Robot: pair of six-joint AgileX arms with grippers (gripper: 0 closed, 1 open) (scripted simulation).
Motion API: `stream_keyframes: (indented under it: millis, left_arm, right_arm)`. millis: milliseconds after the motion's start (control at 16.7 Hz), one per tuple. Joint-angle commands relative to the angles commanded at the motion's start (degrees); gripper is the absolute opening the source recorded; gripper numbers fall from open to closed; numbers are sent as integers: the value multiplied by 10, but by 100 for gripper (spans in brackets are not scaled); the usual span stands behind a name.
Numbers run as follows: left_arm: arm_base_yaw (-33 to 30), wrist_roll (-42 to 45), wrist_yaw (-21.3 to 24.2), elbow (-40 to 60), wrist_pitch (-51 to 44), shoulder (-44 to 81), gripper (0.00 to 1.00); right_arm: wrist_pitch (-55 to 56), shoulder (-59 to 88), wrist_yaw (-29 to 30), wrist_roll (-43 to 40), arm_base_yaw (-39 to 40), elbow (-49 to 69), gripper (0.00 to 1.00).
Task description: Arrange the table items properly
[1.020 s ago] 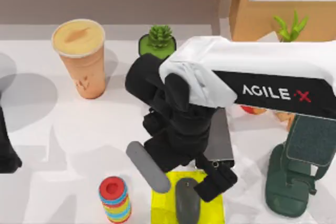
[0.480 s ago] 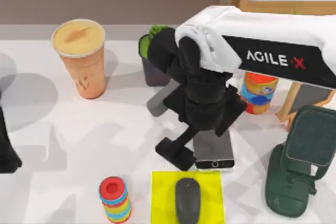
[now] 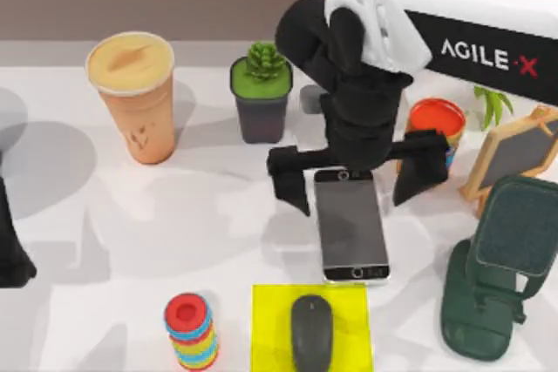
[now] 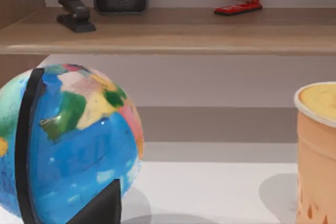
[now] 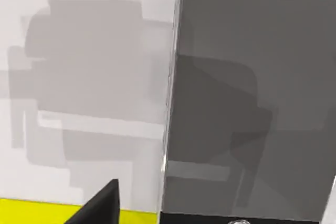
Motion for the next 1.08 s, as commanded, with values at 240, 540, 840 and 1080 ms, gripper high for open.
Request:
stream_keyframes:
  millis: [240, 540, 840, 1080]
  left_arm:
    - [0, 0, 0, 0, 0, 0, 100]
    - [0, 0, 0, 0, 0, 0, 100]
    - [0, 0, 0, 0, 0, 0, 100]
    - [0, 0, 0, 0, 0, 0, 100]
  right_arm:
    - [0, -6, 3, 36, -7, 8, 100]
    - [3, -4, 3, 36, -4, 5, 100]
    - [71, 15, 4, 38, -6, -41, 100]
    - [131, 34, 4, 38, -5, -82, 100]
